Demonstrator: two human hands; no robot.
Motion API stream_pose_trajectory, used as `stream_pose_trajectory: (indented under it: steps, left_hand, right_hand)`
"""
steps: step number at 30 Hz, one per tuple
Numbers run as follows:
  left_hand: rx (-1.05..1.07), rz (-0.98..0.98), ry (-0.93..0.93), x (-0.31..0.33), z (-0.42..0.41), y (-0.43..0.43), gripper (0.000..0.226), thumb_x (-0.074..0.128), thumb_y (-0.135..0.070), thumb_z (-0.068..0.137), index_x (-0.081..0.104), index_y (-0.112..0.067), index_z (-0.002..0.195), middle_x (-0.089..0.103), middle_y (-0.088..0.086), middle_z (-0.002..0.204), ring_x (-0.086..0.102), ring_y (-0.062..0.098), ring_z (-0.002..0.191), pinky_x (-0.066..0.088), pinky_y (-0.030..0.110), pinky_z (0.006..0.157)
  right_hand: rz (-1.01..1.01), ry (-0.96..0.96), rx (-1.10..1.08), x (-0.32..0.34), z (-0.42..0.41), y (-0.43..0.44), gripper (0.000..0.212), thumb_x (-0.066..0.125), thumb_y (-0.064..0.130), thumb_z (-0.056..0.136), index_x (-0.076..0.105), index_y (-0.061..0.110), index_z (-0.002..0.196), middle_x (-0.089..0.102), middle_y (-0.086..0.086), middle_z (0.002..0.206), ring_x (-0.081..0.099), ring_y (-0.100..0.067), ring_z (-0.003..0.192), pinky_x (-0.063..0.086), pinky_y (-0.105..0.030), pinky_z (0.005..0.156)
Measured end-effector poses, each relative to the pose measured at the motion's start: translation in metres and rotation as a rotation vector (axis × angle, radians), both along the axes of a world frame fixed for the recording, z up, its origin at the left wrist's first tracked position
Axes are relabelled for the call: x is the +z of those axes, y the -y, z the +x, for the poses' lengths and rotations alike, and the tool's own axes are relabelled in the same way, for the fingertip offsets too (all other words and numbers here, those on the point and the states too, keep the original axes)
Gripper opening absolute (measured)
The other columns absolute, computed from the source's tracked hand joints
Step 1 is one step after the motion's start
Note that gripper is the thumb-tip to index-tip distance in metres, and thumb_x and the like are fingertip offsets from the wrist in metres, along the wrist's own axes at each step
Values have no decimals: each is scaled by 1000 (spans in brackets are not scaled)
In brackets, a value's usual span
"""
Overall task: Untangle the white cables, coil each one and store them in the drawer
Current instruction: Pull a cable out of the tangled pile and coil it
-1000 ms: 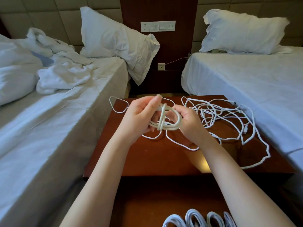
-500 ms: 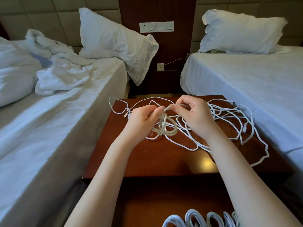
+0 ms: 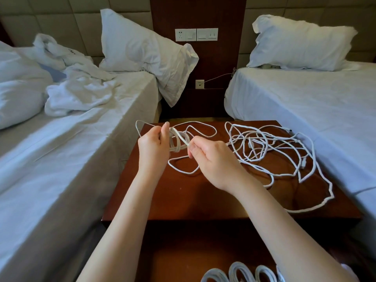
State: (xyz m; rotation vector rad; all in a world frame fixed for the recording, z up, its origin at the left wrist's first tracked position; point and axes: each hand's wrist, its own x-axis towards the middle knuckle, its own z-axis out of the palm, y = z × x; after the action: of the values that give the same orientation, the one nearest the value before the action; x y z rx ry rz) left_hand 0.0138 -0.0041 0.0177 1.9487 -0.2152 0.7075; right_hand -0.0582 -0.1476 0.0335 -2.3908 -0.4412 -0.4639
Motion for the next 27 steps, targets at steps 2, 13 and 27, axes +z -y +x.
stream_pose_trajectory:
  steps: [2, 13, 27]
  left_hand:
    - [31, -25, 28, 1, -1, -2, 45, 47, -25, 100, 51, -3, 61, 55, 12, 56, 54, 29, 52, 36, 22, 50]
    - [99, -81, 134, 11, -7, 2, 45, 44, -21, 101, 54, 6, 67, 44, -3, 52, 37, 13, 49, 33, 16, 54]
    - [-342, -347, -78, 37, -31, 6, 41, 41, -31, 102, 57, -1, 78, 48, -9, 43, 44, 4, 38, 35, 20, 40]
  right_hand:
    - [-3, -13, 31, 0, -2, -4, 25, 39, 22, 104, 54, 20, 84, 39, 12, 50, 45, -3, 48, 30, -15, 47]
    - [63, -6, 63, -33, 8, -11, 21, 44, 23, 102, 55, 20, 84, 42, 10, 51, 41, -12, 44, 28, -23, 47]
    - [457, -213, 238, -41, 17, 10, 36, 46, 32, 101, 52, 9, 75, 46, 2, 56, 42, -10, 53, 37, -19, 56]
